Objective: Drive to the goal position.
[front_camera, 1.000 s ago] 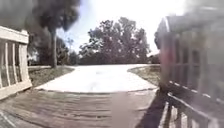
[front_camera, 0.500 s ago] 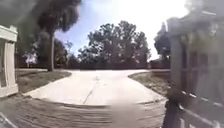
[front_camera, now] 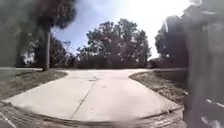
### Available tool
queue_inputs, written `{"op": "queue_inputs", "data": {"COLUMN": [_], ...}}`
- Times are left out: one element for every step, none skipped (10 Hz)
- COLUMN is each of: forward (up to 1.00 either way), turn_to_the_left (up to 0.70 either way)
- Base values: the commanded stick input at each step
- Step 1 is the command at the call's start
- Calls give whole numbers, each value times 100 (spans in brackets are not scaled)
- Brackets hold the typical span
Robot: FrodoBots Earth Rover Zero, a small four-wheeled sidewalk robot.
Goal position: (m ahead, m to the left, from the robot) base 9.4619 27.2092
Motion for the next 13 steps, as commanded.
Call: {"op": "queue_inputs", "data": {"forward": [70,70,70,70,70,70,70,70,70,70,70,70,70], "turn_to_the_left": [0,0,4,8,13,18,23,27,32,35,35,35,34]}}
